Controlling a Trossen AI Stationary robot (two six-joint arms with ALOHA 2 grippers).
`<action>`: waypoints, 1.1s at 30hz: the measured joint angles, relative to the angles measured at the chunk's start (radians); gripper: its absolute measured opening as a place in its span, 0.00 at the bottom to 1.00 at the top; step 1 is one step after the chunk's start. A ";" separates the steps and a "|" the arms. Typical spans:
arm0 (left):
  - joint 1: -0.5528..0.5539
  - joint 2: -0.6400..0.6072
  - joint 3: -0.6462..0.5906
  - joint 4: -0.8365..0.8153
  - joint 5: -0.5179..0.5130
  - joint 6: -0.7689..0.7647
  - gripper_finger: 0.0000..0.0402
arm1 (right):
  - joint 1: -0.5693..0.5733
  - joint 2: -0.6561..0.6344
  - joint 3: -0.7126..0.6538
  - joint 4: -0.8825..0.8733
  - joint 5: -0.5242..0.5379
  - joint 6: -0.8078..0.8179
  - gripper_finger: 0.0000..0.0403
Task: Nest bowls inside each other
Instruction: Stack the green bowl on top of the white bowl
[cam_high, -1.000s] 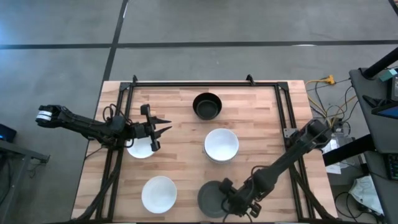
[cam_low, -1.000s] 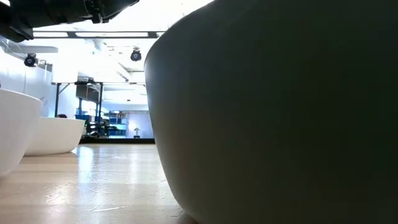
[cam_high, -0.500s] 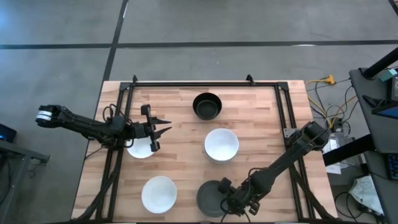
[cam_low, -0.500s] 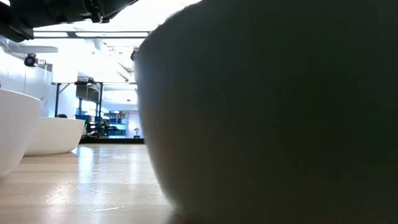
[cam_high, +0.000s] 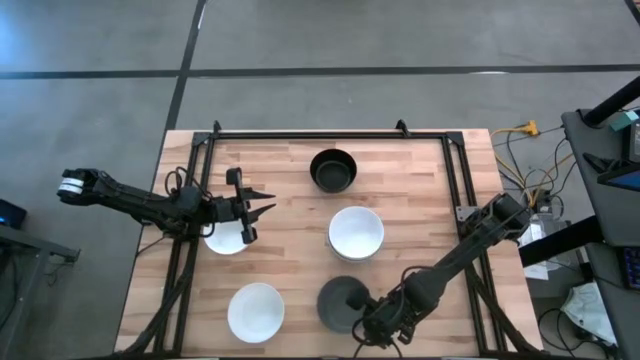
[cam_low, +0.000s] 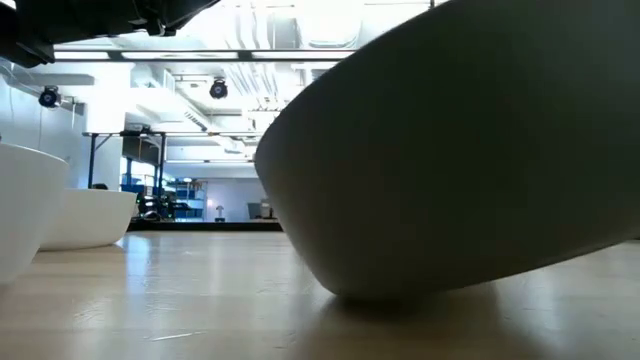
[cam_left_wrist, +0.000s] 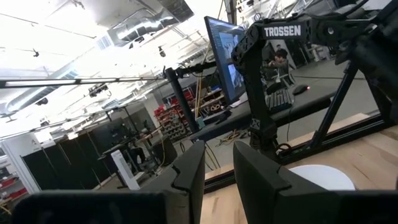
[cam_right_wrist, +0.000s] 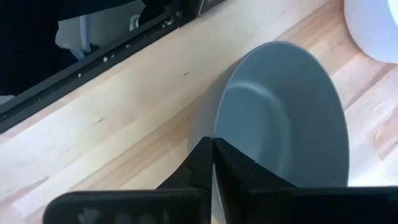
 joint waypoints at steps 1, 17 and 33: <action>0.000 0.000 0.000 0.000 0.000 0.000 0.17 | 0.000 0.000 0.003 -0.008 0.000 0.000 0.02; 0.000 0.000 0.001 0.006 0.001 0.000 0.17 | 0.000 0.028 -0.003 -0.028 -0.005 0.006 0.02; 0.000 0.000 0.001 0.011 0.002 0.000 0.17 | -0.038 0.108 -0.009 -0.067 -0.038 0.014 0.02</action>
